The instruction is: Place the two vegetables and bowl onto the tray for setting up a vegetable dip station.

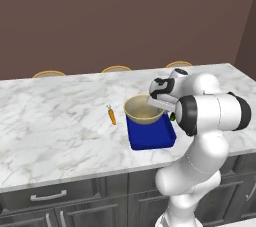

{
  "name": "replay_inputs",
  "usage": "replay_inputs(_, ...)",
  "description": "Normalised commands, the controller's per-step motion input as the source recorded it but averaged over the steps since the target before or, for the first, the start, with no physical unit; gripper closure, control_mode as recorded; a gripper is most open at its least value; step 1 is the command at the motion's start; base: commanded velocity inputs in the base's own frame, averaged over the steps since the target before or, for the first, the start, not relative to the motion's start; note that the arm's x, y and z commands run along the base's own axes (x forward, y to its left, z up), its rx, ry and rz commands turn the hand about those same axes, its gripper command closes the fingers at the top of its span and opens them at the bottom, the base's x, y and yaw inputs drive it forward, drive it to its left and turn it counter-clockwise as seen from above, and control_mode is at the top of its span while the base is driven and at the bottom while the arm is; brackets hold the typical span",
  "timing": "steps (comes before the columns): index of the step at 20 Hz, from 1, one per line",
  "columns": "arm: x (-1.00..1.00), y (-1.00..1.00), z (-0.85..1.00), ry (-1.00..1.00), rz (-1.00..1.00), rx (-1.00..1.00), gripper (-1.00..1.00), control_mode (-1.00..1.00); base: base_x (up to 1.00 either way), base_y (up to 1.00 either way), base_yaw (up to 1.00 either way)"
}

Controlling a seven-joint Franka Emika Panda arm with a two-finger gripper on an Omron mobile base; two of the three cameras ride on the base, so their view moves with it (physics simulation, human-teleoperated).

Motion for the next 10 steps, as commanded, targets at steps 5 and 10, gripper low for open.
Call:
replay_inputs(5,0.08,0.0,-0.03,0.0,0.0,0.0,1.0,-1.0,0.0,0.0,0.0)
replay_inputs(10,0.04,0.0,0.0,0.0,0.0,0.0,1.0,-1.0,0.0,0.0,0.0)
